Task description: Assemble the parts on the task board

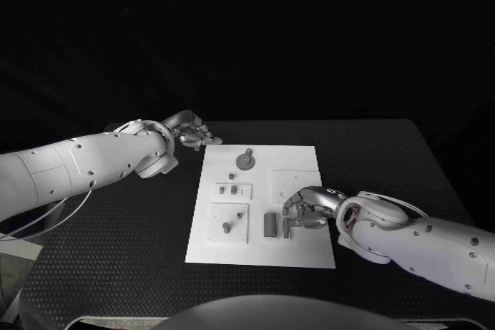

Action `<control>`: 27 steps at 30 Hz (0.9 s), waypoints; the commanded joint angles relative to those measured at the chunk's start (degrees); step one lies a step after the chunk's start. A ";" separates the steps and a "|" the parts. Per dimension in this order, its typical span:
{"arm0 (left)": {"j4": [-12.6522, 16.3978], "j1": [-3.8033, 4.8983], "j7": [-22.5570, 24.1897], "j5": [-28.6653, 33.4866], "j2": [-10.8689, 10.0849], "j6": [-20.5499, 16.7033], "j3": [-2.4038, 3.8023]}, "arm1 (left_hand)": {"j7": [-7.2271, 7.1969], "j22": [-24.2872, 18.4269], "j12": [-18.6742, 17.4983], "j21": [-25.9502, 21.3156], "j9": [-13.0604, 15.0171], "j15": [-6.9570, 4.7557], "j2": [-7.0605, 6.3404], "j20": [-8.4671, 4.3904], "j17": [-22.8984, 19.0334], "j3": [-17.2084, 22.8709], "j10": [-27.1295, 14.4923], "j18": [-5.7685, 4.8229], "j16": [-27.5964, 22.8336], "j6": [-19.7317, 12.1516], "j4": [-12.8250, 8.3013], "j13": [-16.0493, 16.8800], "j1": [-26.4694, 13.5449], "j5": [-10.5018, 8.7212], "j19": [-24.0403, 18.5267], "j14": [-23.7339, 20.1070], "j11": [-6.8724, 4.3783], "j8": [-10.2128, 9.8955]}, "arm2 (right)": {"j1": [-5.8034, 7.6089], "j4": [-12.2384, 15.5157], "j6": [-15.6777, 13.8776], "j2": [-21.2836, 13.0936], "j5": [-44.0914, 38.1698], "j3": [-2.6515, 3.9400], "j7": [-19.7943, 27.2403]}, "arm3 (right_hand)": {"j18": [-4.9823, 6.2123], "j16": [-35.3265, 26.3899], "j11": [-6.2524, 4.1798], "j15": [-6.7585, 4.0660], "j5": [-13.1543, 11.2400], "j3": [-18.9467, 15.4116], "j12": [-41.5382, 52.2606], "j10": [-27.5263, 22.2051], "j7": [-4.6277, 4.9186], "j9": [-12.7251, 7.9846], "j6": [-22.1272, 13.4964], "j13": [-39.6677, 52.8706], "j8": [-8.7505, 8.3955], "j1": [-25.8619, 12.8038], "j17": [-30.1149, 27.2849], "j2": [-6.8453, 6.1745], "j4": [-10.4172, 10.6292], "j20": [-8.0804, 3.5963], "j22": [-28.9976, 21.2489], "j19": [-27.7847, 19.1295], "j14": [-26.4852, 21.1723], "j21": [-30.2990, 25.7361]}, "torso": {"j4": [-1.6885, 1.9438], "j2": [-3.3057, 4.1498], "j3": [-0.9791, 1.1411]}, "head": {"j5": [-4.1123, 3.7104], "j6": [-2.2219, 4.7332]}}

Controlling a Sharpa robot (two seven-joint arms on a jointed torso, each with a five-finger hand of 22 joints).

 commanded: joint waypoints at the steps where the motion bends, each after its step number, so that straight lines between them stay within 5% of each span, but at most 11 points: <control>1: 0.14 0.03 0.22 -0.20 0.06 0.49 0.02 | 0.05 -0.06 0.01 0.15 -0.06 0.03 0.06 -0.06 0.09 -0.33 -0.22 0.76 -0.23 0.42 0.12 -0.05 0.49 0.06 0.36 0.48 0.26 -0.24 | -0.13 -0.16 0.11 0.19 -1.89 -0.01 -0.75 | 1.72 -0.09 -0.46 -0.17 -0.15 -0.03 0.09 0.40 1.59 0.76 2.96 -0.01 1.75 0.21 0.10 0.12 0.17 -0.18 0.09 -0.20 0.13 0.11 | 0.05 -0.02 -0.01 | -0.07 -0.01; 2: 0.14 0.03 0.21 -0.21 0.04 0.53 0.02 | 0.05 -0.06 0.01 0.15 -0.06 0.03 0.06 -0.06 0.09 -0.33 -0.21 0.75 -0.23 0.42 0.13 -0.05 0.49 0.06 0.36 0.48 0.26 -0.24 | -0.14 -0.19 -0.22 0.25 -2.18 -0.01 -1.30 | 1.77 -0.06 -1.00 -0.91 -0.20 -0.04 0.18 0.54 1.19 0.77 3.53 -0.03 1.90 0.15 0.11 0.11 0.11 -0.18 0.10 -0.14 0.17 0.19 | 0.04 -0.03 0.00 | -0.05 -0.02; 8: 0.22 0.03 0.18 -0.24 -0.08 0.51 0.02 | 0.05 -0.06 0.01 0.15 -0.06 0.03 0.07 -0.06 0.09 -0.34 -0.21 0.75 -0.23 0.42 0.13 -0.05 0.49 0.06 0.36 0.48 0.26 -0.24 | -0.31 -0.34 -0.81 0.65 -2.84 -0.01 -1.75 | 1.64 -0.05 -1.14 -1.00 -0.20 -0.01 0.20 0.60 1.00 0.90 4.16 -0.05 2.21 0.12 0.11 0.29 0.20 -0.18 0.09 -0.11 0.19 0.20 | 0.05 0.00 0.00 | 0.01 -0.10; 10: 0.25 0.03 0.17 -0.24 -0.07 0.52 0.02 | 0.05 -0.06 0.01 0.15 -0.06 0.03 0.07 -0.06 0.09 -0.34 -0.21 0.75 -0.23 0.42 0.13 -0.05 0.50 0.06 0.36 0.48 0.26 -0.24 | -0.36 -0.33 -0.65 0.75 -2.85 -0.01 -1.75 | 1.68 0.06 -1.47 -1.21 0.14 0.10 0.36 0.97 0.16 1.56 6.85 -0.06 3.70 0.24 0.14 0.77 0.27 -0.20 0.13 0.04 0.36 0.33 | 0.04 -0.01 -0.01 | 0.04 -0.13; 27: 0.21 0.03 0.11 -0.25 -0.07 0.43 0.02 | 0.05 -0.09 0.02 0.15 -0.09 0.03 0.15 -0.06 0.10 -0.44 -0.20 0.74 -0.25 0.44 0.14 -0.06 0.48 0.06 0.37 0.49 0.25 -0.25 | -0.70 -0.53 -0.20 1.14 -2.85 -0.01 -1.58 | 1.68 0.06 -1.47 -1.21 0.15 0.10 0.36 0.98 0.16 1.56 6.87 -0.06 3.71 0.24 0.14 0.78 0.27 -0.20 0.13 0.04 0.36 0.33 | -0.01 -0.04 -0.02 | 0.14 -0.39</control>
